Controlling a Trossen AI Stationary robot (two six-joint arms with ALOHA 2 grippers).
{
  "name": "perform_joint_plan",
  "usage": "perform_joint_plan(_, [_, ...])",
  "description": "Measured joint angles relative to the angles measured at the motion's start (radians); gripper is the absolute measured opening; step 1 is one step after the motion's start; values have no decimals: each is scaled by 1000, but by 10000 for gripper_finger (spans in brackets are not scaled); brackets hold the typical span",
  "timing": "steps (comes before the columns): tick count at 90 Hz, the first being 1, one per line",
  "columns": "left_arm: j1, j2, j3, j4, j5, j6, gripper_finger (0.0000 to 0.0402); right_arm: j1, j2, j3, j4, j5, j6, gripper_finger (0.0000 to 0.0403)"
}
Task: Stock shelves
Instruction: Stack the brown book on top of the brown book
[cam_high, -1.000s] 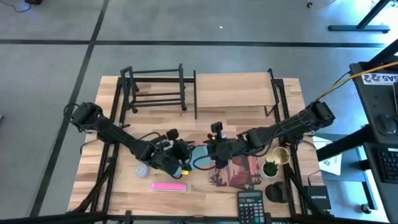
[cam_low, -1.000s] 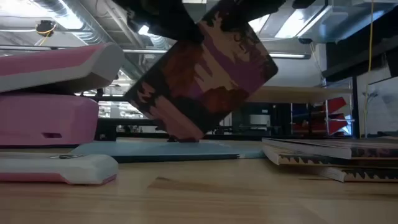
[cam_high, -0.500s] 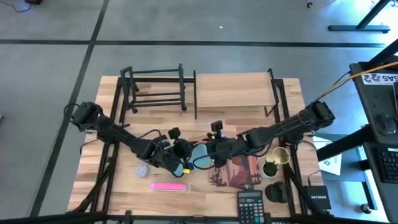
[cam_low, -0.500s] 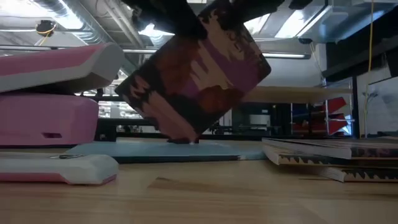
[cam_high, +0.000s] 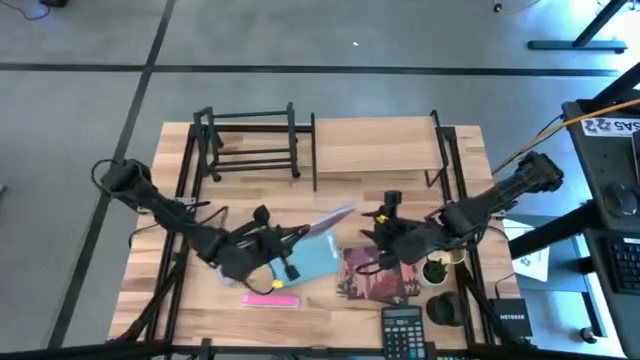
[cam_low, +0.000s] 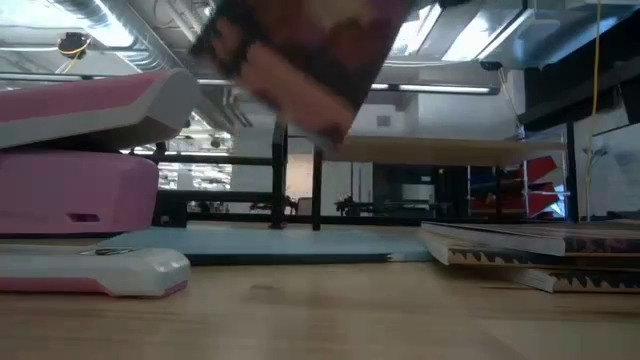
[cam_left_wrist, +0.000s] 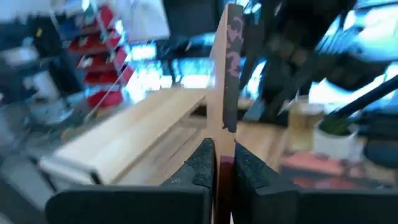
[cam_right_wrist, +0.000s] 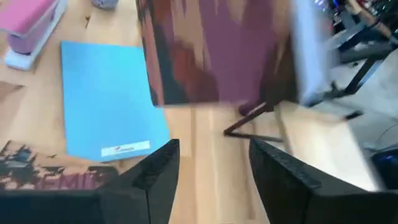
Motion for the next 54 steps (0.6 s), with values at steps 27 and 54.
perform_joint_plan(27, [-61, 0, 1, 222, 119, 212, 0, -22, -16, -462, 1130, -242, -212, 179])
perform_joint_plan(54, [-49, 0, 1, 218, 143, 202, 0, -84, 101, -502, 1513, -466, -239, 179])
